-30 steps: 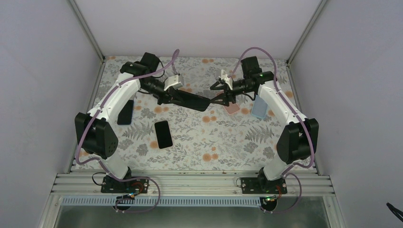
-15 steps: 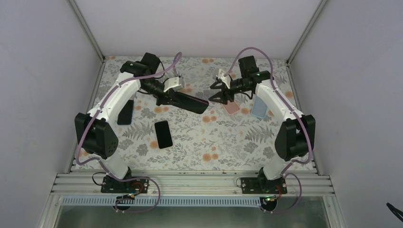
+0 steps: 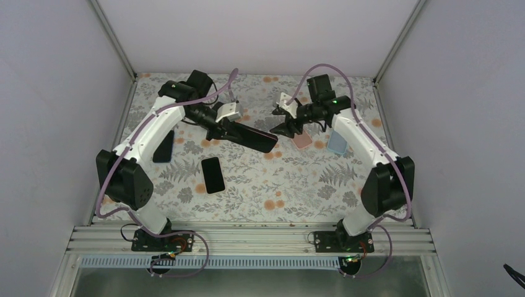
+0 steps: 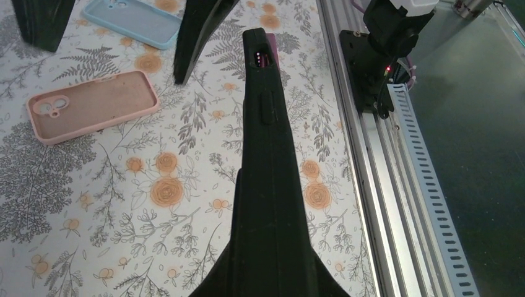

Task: Take the phone out of the phone case
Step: Remove the phone case from the phone.

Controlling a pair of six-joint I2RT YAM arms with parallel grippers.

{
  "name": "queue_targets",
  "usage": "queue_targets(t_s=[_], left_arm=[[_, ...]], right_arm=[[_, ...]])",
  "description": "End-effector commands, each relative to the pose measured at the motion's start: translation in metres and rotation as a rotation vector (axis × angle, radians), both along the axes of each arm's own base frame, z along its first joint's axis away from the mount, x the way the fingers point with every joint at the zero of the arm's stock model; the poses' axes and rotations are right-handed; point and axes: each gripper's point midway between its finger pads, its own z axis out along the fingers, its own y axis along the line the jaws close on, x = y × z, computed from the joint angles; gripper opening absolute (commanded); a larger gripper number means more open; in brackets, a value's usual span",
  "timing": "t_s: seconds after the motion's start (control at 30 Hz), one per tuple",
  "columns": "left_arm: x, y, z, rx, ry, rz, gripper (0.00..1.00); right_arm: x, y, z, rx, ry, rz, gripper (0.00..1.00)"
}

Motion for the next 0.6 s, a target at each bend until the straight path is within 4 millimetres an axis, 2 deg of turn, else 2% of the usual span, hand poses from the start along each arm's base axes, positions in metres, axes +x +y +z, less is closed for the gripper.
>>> queue_targets(t_s=[0.0,0.1,0.27,0.57], left_arm=[[-0.001,-0.003,0.011,-0.052,-0.034,-0.018,0.02],[0.000,-0.001,0.008,-0.034,-0.056,-0.003,0.02],[0.005,-0.001,0.005,-0.019,-0.062,0.012,0.02],[0.008,-0.007,0.009,-0.041,-0.049,0.010,0.02]], right_arm=[[-0.013,-0.023,0.014,-0.019,-0.065,-0.030,0.75],[-0.027,-0.034,0.010,-0.039,-0.067,-0.031,0.77],[-0.051,-0.035,0.010,-0.024,-0.028,0.014,0.76],[-0.055,-0.023,0.007,-0.002,-0.007,0.031,0.75]])
